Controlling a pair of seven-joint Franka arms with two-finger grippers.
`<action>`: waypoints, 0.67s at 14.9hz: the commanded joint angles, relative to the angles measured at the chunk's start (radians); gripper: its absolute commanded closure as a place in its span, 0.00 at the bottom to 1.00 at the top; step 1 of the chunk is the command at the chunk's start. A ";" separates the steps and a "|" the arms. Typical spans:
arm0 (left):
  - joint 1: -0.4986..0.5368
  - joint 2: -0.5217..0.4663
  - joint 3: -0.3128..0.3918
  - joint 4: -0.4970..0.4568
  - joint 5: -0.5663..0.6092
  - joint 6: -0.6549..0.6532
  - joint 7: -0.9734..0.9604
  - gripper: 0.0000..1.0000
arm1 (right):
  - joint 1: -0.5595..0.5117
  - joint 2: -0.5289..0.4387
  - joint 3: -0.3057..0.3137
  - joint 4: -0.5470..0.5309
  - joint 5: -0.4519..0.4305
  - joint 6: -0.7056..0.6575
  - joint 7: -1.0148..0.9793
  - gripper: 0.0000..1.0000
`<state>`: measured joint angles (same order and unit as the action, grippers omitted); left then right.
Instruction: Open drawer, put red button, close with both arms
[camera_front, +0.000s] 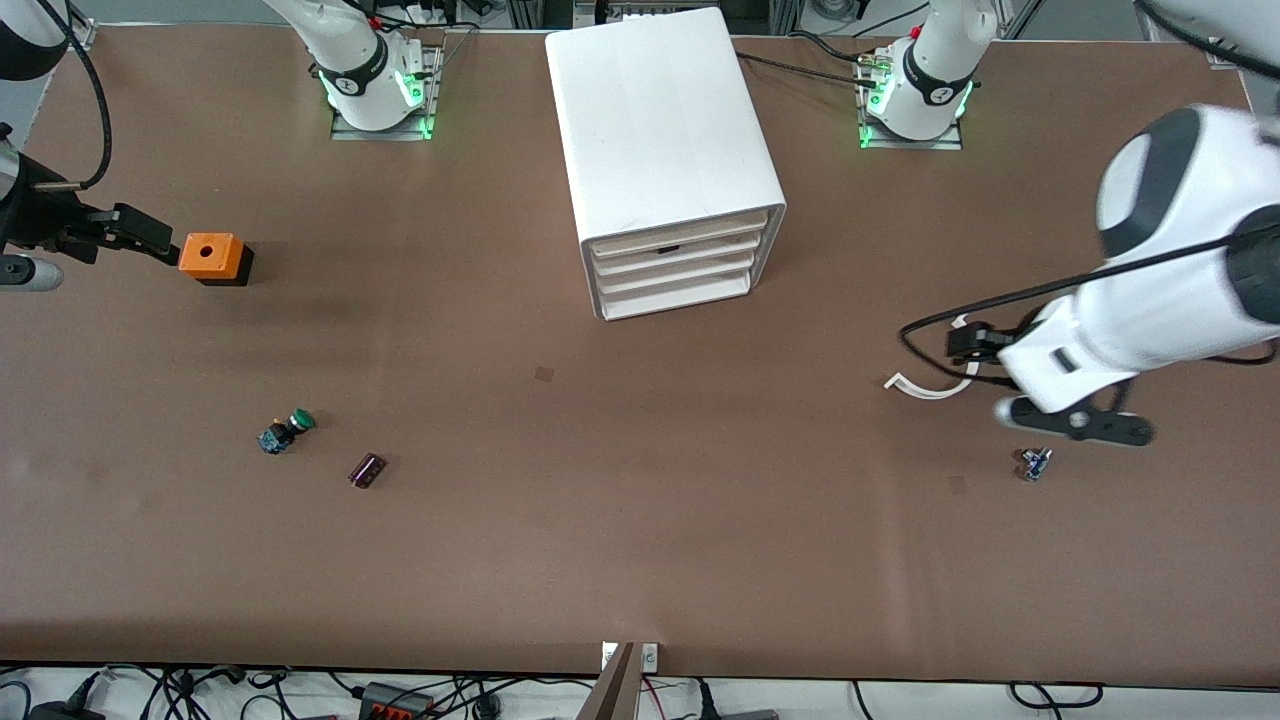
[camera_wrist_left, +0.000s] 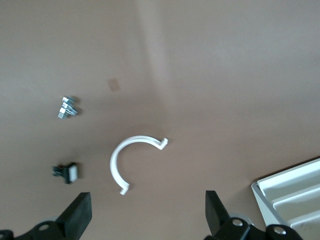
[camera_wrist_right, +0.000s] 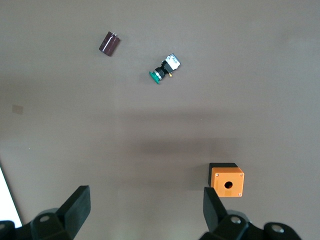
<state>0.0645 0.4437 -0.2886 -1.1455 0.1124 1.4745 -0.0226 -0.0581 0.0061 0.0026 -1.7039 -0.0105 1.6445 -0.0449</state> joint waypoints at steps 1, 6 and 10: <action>0.032 -0.179 0.017 -0.130 -0.022 0.029 0.052 0.00 | 0.001 0.003 0.002 0.007 -0.005 0.008 -0.009 0.00; 0.006 -0.502 0.158 -0.572 -0.090 0.262 0.046 0.00 | 0.001 0.005 0.002 0.023 -0.011 0.009 -0.009 0.00; -0.055 -0.504 0.233 -0.616 -0.131 0.265 0.056 0.00 | 0.001 0.009 0.002 0.021 -0.011 0.009 -0.003 0.00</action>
<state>0.0482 -0.0378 -0.0825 -1.7078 -0.0040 1.7053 0.0189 -0.0583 0.0077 0.0029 -1.6976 -0.0105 1.6542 -0.0449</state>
